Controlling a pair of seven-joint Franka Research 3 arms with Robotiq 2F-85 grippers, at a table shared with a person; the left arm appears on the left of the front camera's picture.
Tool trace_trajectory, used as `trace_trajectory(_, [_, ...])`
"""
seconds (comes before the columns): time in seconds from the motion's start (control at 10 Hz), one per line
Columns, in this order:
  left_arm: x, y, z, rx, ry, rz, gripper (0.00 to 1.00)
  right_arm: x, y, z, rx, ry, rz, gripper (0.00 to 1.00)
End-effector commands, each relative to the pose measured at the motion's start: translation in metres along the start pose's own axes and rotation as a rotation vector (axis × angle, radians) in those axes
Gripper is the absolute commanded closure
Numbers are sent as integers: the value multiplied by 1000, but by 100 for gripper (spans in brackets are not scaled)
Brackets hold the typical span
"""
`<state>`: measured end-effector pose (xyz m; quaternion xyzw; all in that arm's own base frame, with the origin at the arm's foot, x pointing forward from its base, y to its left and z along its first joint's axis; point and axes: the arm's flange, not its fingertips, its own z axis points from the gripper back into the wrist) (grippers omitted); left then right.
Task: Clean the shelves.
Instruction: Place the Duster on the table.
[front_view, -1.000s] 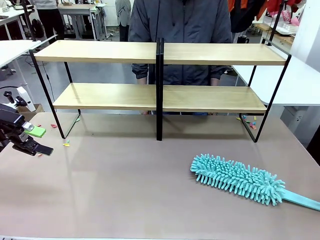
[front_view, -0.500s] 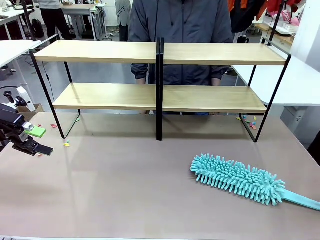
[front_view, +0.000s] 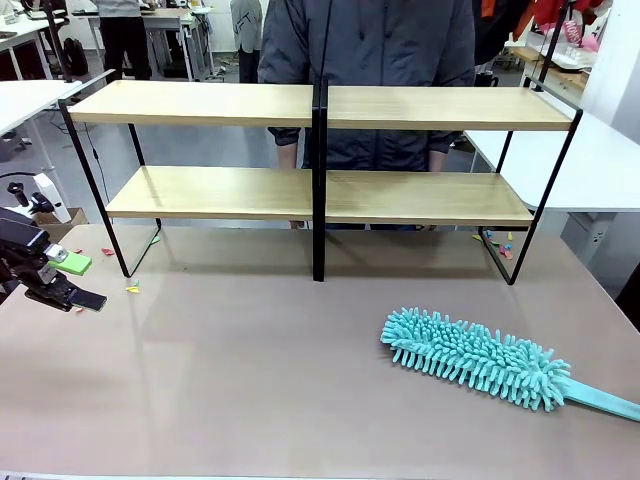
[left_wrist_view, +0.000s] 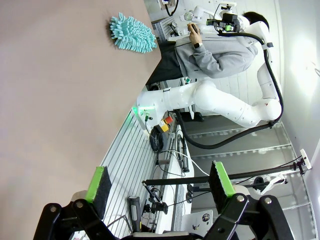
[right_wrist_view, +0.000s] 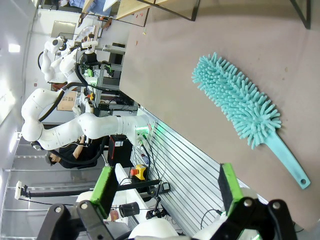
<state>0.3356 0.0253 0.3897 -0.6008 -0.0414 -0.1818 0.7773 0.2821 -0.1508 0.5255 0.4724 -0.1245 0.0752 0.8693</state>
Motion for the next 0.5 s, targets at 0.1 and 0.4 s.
trace_trajectory(0.1, [1,-1,-2,-23,-16,-8,0,-1,0,-1,-16,5,13,0])
trace_trajectory(0.4, [1,-1,-2,-23,-16,-8,0,-1,0,-1,-16,5,13,0])
